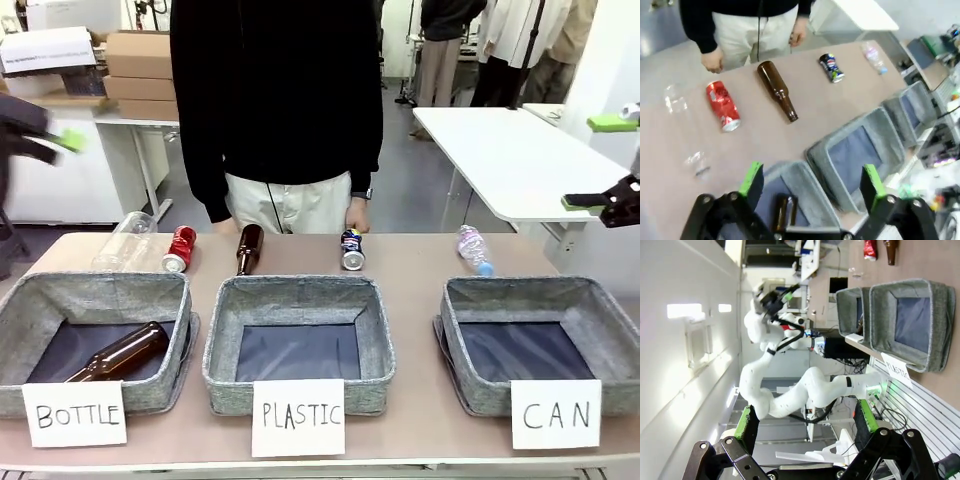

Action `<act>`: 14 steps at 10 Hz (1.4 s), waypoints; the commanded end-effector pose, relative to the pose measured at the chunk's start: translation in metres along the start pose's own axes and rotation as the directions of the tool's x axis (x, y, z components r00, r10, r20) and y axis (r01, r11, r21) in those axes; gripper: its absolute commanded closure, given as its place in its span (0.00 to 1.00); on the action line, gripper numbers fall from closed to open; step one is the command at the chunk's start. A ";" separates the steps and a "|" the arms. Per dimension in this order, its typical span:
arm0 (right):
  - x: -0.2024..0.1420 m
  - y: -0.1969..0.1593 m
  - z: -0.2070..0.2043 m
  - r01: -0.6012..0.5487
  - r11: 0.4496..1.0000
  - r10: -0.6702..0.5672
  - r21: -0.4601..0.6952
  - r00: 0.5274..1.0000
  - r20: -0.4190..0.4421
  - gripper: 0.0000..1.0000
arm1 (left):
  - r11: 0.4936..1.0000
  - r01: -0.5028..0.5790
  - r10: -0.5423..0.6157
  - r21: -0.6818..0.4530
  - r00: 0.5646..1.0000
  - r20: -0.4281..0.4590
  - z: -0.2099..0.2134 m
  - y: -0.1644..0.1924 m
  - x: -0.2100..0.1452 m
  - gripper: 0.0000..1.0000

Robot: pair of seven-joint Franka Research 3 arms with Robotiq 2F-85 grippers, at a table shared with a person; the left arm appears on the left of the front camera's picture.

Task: Sort the can waste into the basket.
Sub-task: Pick up the can waste from the table and place it in the right Fabric basket.

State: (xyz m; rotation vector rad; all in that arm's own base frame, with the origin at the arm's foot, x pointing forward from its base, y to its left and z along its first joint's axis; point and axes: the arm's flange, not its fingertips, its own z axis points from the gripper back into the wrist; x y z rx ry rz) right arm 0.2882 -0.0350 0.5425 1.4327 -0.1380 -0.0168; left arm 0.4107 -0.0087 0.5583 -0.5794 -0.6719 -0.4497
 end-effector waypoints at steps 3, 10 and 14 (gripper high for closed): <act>0.002 0.001 0.000 -0.024 1.000 0.024 0.017 1.000 0.002 0.00 | 0.958 -0.008 0.080 0.287 0.967 -0.242 -0.197 0.090 0.078 0.00; 0.002 0.001 0.000 -0.024 1.000 0.024 0.017 1.000 0.002 0.00 | 0.925 -0.042 0.158 0.379 0.946 -0.282 -0.269 0.121 0.057 0.00; 0.002 0.001 0.000 -0.024 1.000 0.024 0.017 1.000 0.002 0.00 | 0.887 -0.047 0.197 0.459 0.939 -0.284 -0.312 0.130 0.054 0.00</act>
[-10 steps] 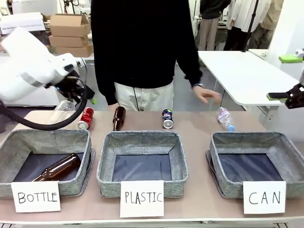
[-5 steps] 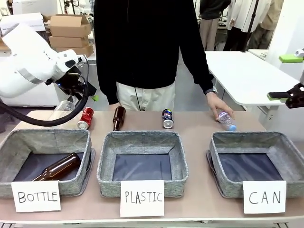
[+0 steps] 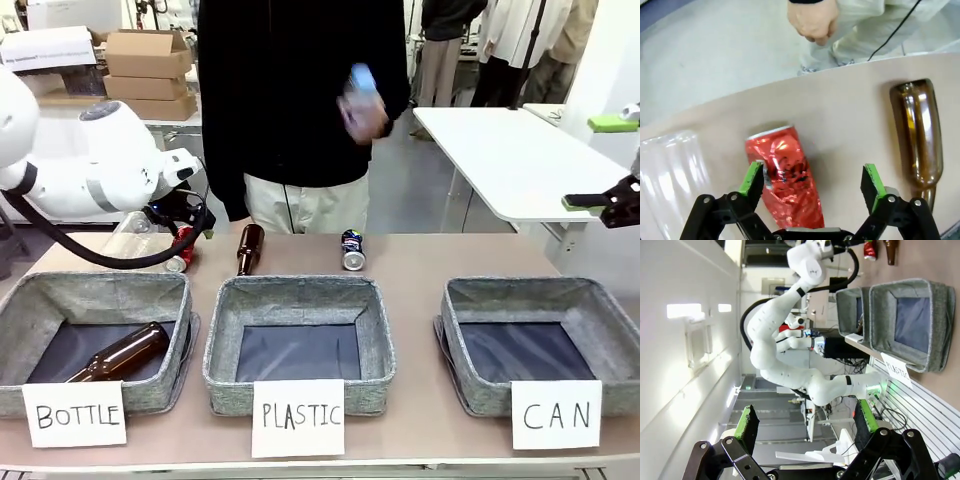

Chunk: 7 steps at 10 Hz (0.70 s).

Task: Sort the can waste into the basket.
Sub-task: Pick up the can waste from the table and place it in the right Fabric basket.

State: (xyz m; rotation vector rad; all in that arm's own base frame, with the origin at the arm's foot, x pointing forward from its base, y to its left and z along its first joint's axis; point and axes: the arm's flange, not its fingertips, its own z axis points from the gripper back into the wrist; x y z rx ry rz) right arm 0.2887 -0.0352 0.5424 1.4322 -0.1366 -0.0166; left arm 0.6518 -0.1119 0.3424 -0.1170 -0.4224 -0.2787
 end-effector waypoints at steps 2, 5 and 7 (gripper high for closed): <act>0.001 0.001 0.000 -0.025 1.000 0.025 0.017 1.000 0.003 0.00 | 0.997 -0.062 0.065 0.047 0.995 -0.077 -0.017 0.000 0.016 0.00; 0.001 0.001 0.000 -0.025 1.000 0.025 0.017 1.000 0.003 0.00 | 0.993 -0.091 0.100 0.069 0.986 -0.130 -0.034 0.000 0.018 0.00; 0.001 0.001 0.000 -0.025 1.000 0.025 0.017 1.000 0.003 0.00 | 0.994 -0.087 0.097 0.065 0.982 -0.164 -0.040 0.001 0.017 0.56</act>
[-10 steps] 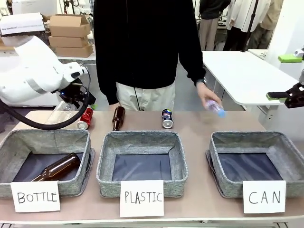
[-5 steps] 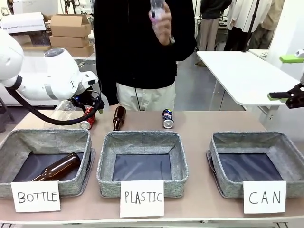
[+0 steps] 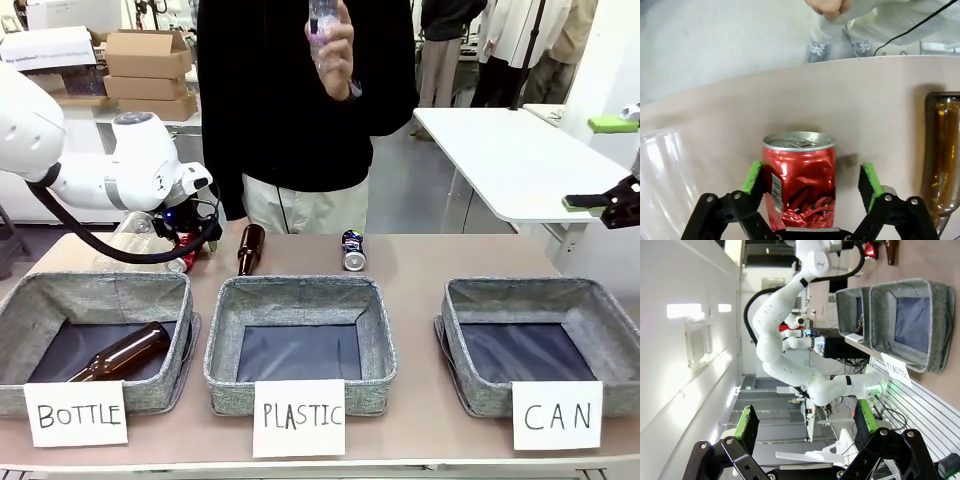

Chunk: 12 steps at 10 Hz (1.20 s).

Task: Sort the can waste into the basket.
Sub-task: Pick up the can waste from the table and place it in the right Fabric basket.

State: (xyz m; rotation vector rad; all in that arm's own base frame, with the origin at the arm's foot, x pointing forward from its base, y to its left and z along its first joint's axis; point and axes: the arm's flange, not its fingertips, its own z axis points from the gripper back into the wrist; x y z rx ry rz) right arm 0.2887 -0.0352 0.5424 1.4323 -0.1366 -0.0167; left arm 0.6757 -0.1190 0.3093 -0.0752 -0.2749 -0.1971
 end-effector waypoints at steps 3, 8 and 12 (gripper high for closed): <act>0.001 0.001 0.000 -0.025 1.000 0.025 0.017 1.000 0.003 0.00 | 1.000 -0.014 0.014 0.020 1.000 -0.027 0.003 -0.001 0.007 1.00; 0.001 0.001 0.000 -0.025 1.000 0.025 0.017 1.000 0.003 0.00 | 1.000 -0.018 0.018 -0.004 1.000 -0.017 0.006 0.001 0.007 1.00; 0.001 0.001 0.000 -0.025 1.000 0.025 0.017 1.000 0.003 0.00 | 0.987 0.010 -0.012 -0.160 1.000 -0.011 0.078 0.013 -0.011 1.00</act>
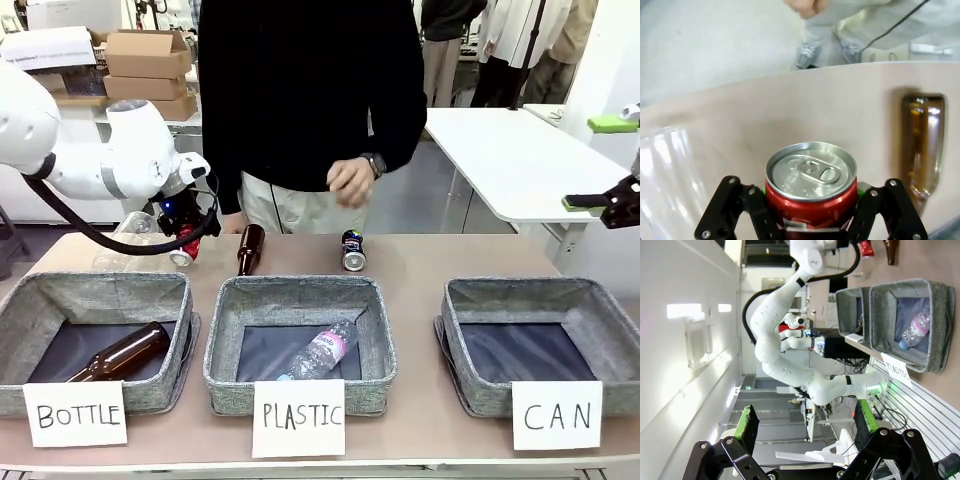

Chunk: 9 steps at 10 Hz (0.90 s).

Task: Sort the can waste into the basket.
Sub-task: Pick up the can waste from the table and place it in the right Fabric basket.

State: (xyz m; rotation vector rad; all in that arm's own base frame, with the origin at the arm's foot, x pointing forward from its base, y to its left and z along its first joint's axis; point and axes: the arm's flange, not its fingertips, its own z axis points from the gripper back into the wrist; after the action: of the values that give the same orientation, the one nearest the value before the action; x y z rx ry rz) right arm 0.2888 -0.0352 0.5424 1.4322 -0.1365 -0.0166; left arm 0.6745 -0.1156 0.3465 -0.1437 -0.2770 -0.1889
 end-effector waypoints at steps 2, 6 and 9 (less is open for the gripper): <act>0.001 0.001 0.000 -0.025 1.000 0.025 0.017 1.000 0.003 0.00 | 0.980 0.058 -0.061 -0.189 0.998 -0.015 0.156 0.013 -0.075 1.00; 0.001 0.001 0.000 -0.025 1.000 0.025 0.017 1.000 0.003 0.00 | 0.938 0.074 -0.050 -0.338 0.996 0.080 0.256 -0.009 -0.240 1.00; 0.001 0.001 0.000 -0.025 1.000 0.025 0.017 1.000 0.003 0.00 | 0.949 0.000 0.001 -0.315 1.000 0.003 0.259 -0.009 -0.193 1.00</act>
State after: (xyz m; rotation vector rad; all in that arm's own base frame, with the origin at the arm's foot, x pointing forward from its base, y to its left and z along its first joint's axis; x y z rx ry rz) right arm 0.2887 -0.0355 0.5426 1.4320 -0.1372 -0.0165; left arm 0.3785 -0.0427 0.5292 -0.4827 -0.3032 -0.2566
